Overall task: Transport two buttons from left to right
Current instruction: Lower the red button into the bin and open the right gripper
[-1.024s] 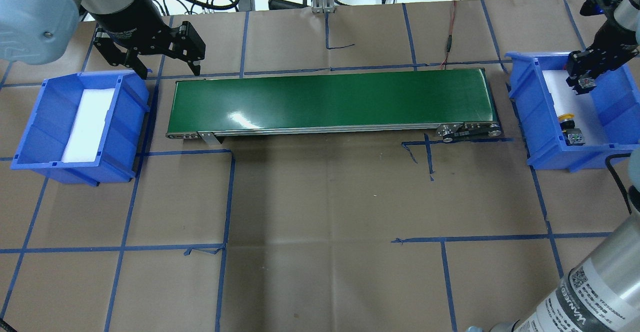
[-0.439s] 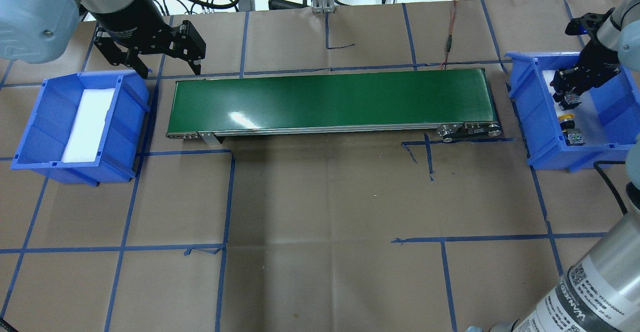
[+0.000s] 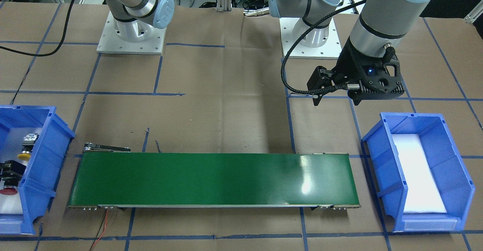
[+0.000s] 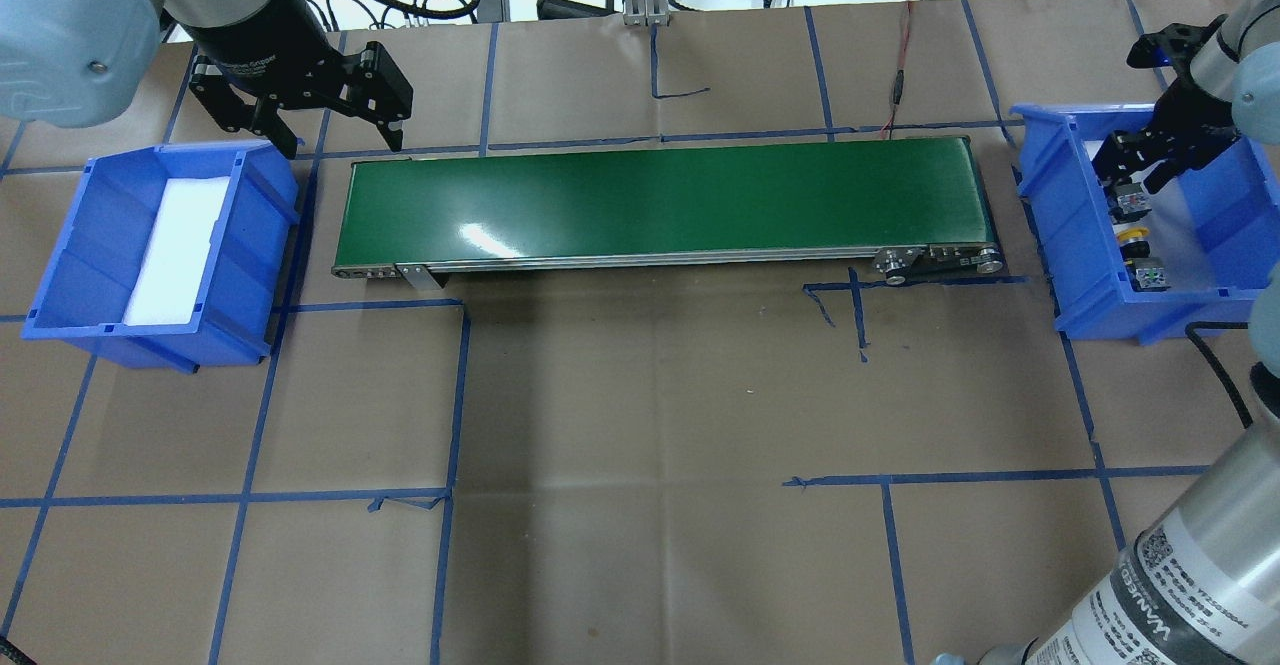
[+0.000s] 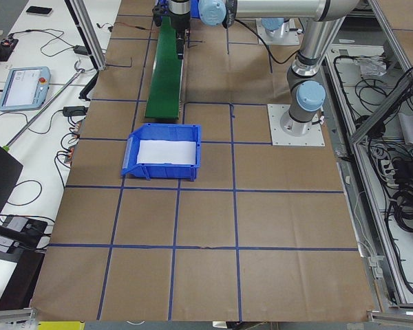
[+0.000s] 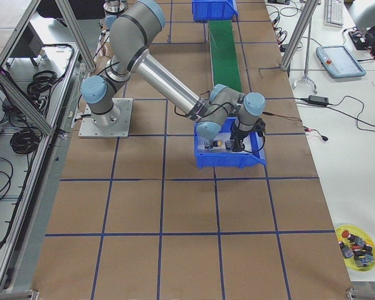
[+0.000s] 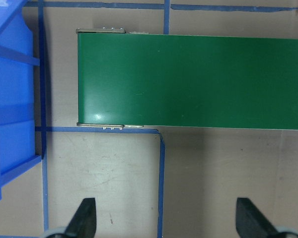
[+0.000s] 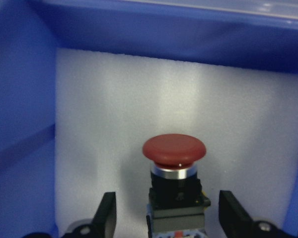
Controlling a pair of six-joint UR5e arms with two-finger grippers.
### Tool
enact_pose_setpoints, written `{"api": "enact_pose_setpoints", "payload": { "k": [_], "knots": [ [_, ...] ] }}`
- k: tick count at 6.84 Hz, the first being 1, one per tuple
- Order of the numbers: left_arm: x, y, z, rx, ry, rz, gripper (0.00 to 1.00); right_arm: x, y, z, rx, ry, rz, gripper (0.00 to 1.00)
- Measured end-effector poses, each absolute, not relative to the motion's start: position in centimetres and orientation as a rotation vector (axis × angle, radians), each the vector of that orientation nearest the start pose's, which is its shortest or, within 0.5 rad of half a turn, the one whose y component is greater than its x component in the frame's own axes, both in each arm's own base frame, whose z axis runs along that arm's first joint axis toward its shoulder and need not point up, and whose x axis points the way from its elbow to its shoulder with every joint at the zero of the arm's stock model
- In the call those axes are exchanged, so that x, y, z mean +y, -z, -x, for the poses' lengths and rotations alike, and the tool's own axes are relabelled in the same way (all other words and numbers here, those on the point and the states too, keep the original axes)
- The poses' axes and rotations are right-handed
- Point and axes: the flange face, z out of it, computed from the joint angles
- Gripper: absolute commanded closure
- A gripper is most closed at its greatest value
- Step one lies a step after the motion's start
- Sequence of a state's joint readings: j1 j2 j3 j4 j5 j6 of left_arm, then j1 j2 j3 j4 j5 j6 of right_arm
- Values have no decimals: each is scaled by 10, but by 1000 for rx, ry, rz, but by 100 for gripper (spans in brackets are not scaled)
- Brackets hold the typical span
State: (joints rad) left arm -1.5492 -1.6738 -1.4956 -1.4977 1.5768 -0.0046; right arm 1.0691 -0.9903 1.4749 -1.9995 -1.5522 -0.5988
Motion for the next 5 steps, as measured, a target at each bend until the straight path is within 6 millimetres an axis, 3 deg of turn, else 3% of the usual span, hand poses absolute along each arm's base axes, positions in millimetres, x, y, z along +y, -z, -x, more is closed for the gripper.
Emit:
{"api": "enact_pose_setpoints", "payload": {
  "k": [1, 2, 5],
  "knots": [
    [-542, -479, 121, 3134, 70, 41, 0, -657, -243, 205, 3092, -32, 147, 0],
    [-542, -478, 121, 3134, 69, 41, 0, -654, -273, 203, 3098, -13, 148, 1],
    [-542, -478, 121, 3134, 68, 41, 0, -615, -396, 172, 3101, -31, -18, 0]
  ]
}}
